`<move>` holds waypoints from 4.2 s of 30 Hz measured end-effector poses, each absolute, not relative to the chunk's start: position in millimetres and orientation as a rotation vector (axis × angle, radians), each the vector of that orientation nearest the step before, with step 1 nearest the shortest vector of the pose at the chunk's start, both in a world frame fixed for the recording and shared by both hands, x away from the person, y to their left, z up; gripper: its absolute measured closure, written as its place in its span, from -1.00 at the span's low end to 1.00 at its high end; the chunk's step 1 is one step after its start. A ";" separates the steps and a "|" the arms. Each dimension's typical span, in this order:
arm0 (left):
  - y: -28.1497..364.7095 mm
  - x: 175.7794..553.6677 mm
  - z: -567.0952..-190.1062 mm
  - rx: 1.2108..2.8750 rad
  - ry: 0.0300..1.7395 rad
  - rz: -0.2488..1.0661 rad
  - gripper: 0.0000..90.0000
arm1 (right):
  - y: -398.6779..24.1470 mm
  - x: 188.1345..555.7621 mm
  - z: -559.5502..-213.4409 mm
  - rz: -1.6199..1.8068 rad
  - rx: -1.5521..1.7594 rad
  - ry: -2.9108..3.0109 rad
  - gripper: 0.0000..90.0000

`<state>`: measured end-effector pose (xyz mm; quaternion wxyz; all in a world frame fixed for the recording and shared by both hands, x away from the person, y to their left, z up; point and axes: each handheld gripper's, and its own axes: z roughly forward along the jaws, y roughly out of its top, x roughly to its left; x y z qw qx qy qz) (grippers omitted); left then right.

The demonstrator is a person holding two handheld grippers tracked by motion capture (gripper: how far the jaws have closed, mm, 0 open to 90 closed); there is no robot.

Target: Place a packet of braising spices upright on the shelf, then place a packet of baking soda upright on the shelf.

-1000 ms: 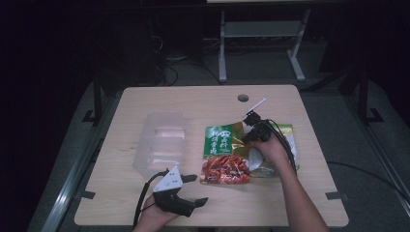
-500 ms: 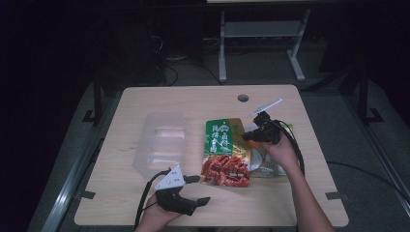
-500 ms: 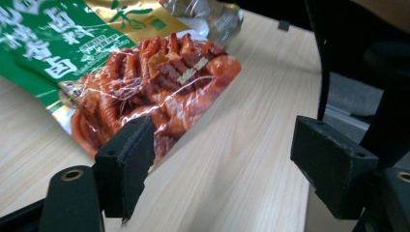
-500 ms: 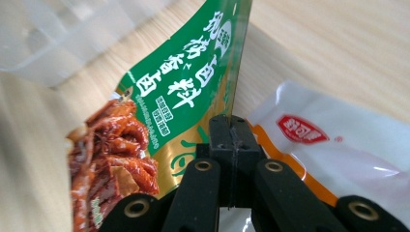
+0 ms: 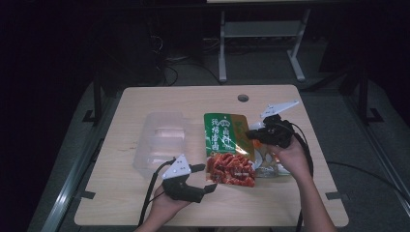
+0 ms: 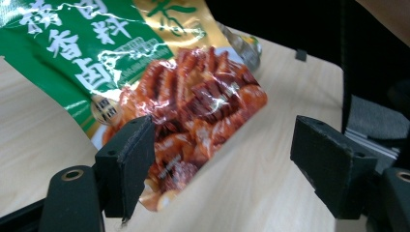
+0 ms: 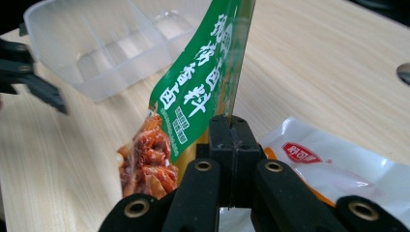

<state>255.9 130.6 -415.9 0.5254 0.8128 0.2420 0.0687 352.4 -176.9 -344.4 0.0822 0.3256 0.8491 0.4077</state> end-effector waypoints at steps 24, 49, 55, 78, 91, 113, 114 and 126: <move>87.2 331.7 -447.2 1.977 0.863 0.088 -0.49 | -199.5 332.8 -337.8 1.251 0.907 2.475 1.00; 85.5 329.5 -437.6 1.923 0.816 0.051 0.96 | -223.5 340.5 -350.5 1.350 0.996 2.473 0.98; 85.5 324.1 -437.0 1.927 0.805 0.078 0.97 | -223.4 344.8 -360.6 1.355 1.031 2.502 0.86; 98.7 312.8 -436.5 1.969 0.774 0.155 0.96 | -195.3 352.6 -387.2 1.369 1.054 2.644 0.98; 100.4 293.9 -425.7 2.015 0.717 0.221 0.19 | -196.4 338.5 -377.9 1.489 0.991 2.629 0.99; 132.4 244.7 -424.2 2.063 0.611 0.263 -0.41 | -166.8 324.1 -321.3 1.507 0.799 2.537 1.00; 133.7 243.7 -424.8 2.065 0.608 0.263 -0.41 | -166.1 324.7 -318.9 1.504 0.801 2.539 1.00; 138.8 241.4 -425.2 2.056 0.585 0.262 -0.44 | -164.0 336.7 -300.0 1.467 0.833 2.506 1.00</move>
